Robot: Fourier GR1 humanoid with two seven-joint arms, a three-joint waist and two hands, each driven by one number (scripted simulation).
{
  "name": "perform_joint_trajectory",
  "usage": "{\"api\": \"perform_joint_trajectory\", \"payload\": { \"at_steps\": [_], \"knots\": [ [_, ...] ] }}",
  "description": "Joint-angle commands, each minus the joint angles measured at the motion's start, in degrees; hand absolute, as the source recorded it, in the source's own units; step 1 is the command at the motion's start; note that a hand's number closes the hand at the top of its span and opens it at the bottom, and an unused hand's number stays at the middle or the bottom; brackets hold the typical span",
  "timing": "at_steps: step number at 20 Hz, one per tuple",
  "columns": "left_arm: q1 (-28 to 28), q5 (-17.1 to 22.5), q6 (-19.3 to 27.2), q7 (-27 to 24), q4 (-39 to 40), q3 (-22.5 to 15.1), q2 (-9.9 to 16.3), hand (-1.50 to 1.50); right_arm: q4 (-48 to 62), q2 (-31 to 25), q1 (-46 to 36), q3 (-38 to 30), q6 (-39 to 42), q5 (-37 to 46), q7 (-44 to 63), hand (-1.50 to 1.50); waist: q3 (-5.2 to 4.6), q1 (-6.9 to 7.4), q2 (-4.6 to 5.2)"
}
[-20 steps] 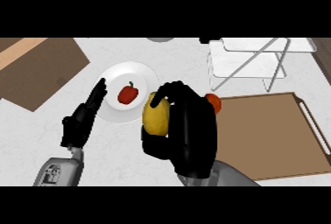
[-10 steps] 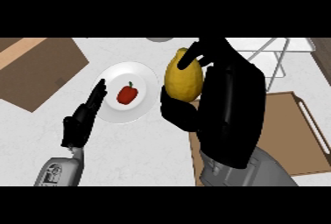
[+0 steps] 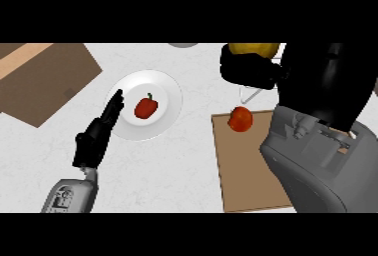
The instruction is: Pick the lemon from the tray and place it in the tiered shelf
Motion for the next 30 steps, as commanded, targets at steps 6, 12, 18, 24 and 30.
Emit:
{"api": "perform_joint_trajectory", "payload": {
  "at_steps": [6,12,18,24,30],
  "knots": [
    [-0.9,-0.1,-0.1,-0.9,0.8,0.6,-0.3,0.00,10.6,-3.6,-6.2,-7.8,-1.2,2.3,-3.3,1.50,0.01,0.39,0.18],
    [1.0,1.5,-2.4,-0.6,-0.5,1.2,0.7,0.00,13.1,-7.5,-5.5,-8.2,-1.2,3.0,-8.4,1.50,0.02,0.43,0.17],
    [0.8,1.4,-2.6,1.9,-3.8,1.1,0.9,0.00,23.3,-11.4,-8.3,-12.3,-4.8,2.3,-14.4,1.50,0.03,0.74,0.21],
    [1.5,0.4,-1.1,1.9,-4.4,-0.3,-1.2,0.00,32.2,-11.2,-7.4,-10.0,-14.8,4.2,-23.0,1.50,0.03,1.01,0.35],
    [1.4,0.2,-2.4,1.0,-3.6,-0.9,-0.8,0.00,33.0,-8.9,-6.8,-18.2,-29.5,-3.7,-25.9,1.50,0.17,1.40,0.66]
  ]
}}
